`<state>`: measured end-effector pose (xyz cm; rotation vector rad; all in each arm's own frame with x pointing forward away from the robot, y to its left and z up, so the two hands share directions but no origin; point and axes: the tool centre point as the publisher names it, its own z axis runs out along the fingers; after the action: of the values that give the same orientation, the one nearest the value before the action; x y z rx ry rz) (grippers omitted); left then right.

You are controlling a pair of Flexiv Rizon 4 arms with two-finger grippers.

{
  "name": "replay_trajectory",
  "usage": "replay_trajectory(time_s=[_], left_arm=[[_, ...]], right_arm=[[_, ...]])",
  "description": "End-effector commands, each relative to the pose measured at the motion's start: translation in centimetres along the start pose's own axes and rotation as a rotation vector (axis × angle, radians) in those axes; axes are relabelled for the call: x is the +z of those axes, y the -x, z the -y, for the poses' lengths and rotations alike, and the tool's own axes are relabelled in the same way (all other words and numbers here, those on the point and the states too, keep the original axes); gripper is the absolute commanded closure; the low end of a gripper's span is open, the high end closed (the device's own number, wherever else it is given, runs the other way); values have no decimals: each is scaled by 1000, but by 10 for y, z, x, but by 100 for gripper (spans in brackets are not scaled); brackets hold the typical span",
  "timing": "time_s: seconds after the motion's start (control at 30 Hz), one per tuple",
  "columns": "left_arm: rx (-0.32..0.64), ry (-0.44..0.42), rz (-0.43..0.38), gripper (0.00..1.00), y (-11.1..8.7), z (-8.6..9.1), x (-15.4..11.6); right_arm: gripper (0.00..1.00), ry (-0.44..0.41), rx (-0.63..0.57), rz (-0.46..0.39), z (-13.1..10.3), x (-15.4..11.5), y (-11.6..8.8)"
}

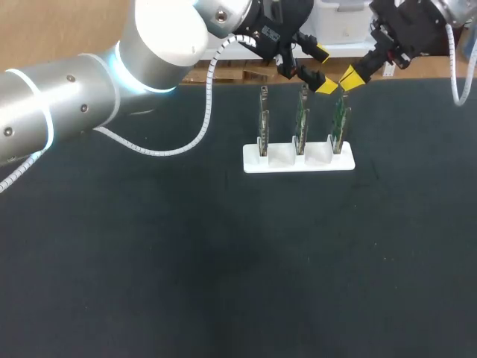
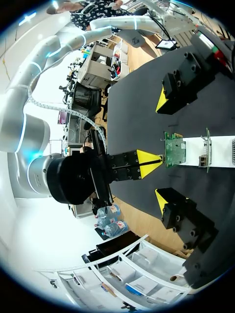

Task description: Pick up the optical module with the left hand, and insert it into the network port with the right hand.

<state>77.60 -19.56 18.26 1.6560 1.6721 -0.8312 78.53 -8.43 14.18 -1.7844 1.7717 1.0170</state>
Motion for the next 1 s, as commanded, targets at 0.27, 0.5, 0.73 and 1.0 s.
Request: replay_trajectory(time_s=[0.27,0.5,0.73,1.0], left_arm=[[0,-4,-5,0,1,-2,0],[0,-4,-5,0,1,-2,0],[0,-4,-5,0,1,-2,0],[0,-4,-5,0,1,-2,0]], right_arm=[[100,-1,-1,13,3,3,-1],[62,-17,-4,28,4,-4,4],[0,-19,-6,39,3,-9,8],[0,-19,-6,39,3,-9,8]])
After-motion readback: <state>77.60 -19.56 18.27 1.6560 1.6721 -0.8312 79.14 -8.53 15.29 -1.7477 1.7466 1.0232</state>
